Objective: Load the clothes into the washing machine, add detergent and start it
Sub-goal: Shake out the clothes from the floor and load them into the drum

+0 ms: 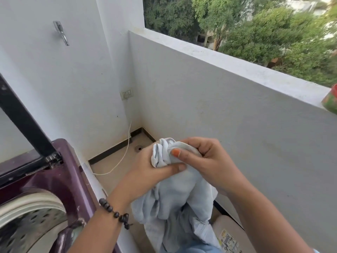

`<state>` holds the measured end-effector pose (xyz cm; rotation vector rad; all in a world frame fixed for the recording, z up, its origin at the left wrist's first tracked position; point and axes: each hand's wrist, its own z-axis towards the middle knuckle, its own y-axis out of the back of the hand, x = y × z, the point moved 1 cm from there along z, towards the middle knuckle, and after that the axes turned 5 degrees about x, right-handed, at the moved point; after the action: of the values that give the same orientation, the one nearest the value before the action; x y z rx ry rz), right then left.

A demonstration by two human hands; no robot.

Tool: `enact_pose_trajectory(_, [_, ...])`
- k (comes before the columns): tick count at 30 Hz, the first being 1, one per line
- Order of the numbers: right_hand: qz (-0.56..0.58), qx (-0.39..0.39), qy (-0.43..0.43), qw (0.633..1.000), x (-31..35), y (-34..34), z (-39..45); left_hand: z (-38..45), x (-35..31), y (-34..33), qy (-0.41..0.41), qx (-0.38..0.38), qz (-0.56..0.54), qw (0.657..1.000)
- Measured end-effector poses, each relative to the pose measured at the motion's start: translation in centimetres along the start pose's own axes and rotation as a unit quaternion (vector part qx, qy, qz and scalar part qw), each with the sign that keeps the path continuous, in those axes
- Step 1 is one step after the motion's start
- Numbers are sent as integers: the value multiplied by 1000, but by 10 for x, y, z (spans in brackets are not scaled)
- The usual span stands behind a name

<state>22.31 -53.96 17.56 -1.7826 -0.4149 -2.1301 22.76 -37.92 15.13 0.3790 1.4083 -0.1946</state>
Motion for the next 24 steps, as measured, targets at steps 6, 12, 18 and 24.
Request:
enact_pose_trajectory(6, [-108, 13, -95, 989, -35, 16, -2, -3, -20, 19, -79, -143, 128, 978])
enact_pose_trajectory(12, [-278, 62, -276, 918, -128, 36, -26, -2, -48, 48, -106, -319, 29, 941])
enact_pose_trajectory(18, [-353, 78, -373, 855, -186, 66, -59, 5, -44, 109, -165, -382, -192, 889])
enact_pose_trajectory(24, [-138, -172, -229, 948, -118, 78, -33, -8, -23, 127, -92, -417, -171, 888])
